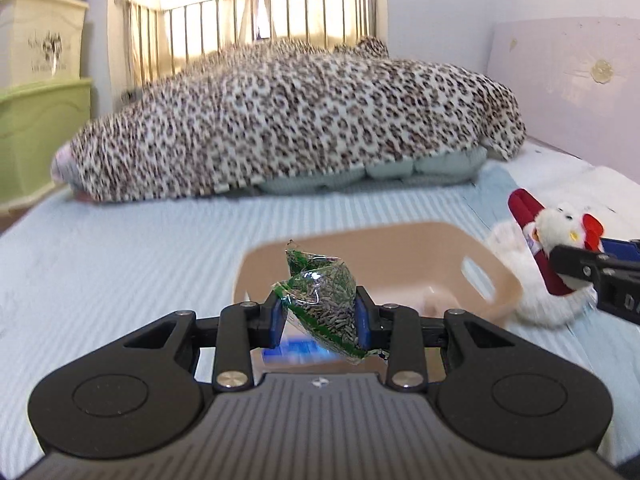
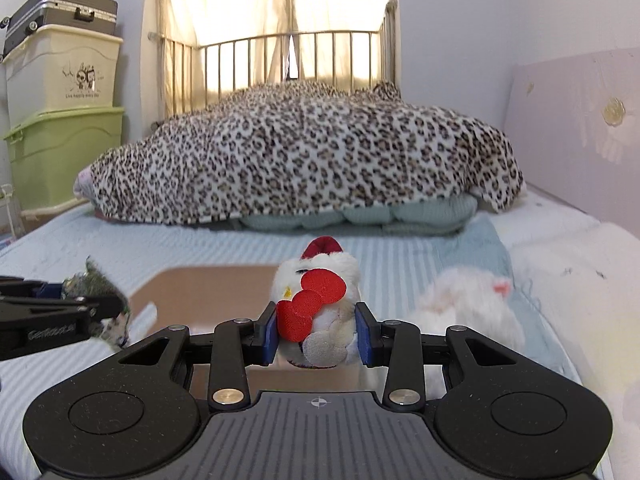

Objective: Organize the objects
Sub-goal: 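Carry both items over the basket and open both tools to release them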

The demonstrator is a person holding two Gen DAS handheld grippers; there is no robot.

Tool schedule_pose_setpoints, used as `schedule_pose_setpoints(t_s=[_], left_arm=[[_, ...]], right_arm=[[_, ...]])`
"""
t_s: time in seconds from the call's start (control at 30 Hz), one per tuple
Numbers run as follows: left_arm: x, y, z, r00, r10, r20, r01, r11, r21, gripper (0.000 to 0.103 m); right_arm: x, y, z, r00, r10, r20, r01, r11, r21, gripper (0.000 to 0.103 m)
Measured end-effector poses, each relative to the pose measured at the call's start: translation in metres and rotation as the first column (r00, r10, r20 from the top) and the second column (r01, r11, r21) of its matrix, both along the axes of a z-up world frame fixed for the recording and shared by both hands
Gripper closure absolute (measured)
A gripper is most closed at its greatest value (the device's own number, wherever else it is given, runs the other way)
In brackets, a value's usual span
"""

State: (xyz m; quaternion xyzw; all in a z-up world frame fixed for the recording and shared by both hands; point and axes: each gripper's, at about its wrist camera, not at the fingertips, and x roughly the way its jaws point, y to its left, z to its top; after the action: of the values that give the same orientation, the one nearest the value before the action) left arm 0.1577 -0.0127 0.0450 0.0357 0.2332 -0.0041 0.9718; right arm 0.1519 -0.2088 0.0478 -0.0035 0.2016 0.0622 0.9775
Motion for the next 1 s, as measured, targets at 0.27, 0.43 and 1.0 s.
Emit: schedule_pose_setpoints(t_s=[0.27, 0.43, 1.0], left_arm=[[0.079, -0.013, -0.006, 0.999, 0.046, -0.022, -0.043, 0.994, 0.103, 0.066], [0.116, -0.016, -0.037, 0.986, 0.084, -0.143, -0.066, 0.99, 0.126, 0.066], [0.114, -0.009, -0.065, 0.957, 0.028, -0.29, 0.019, 0.987, 0.157, 0.008]], right_arm=[[0.057, 0.011, -0.009, 0.999, -0.003, -0.039, 0.004, 0.999, 0.034, 0.067], [0.087, 0.019, -0.035, 0.991, 0.011, -0.135, -0.007, 0.999, 0.033, 0.067], [0.082, 0.037, -0.044, 0.983, 0.024, -0.182, -0.033, 0.998, -0.046, 0.024]])
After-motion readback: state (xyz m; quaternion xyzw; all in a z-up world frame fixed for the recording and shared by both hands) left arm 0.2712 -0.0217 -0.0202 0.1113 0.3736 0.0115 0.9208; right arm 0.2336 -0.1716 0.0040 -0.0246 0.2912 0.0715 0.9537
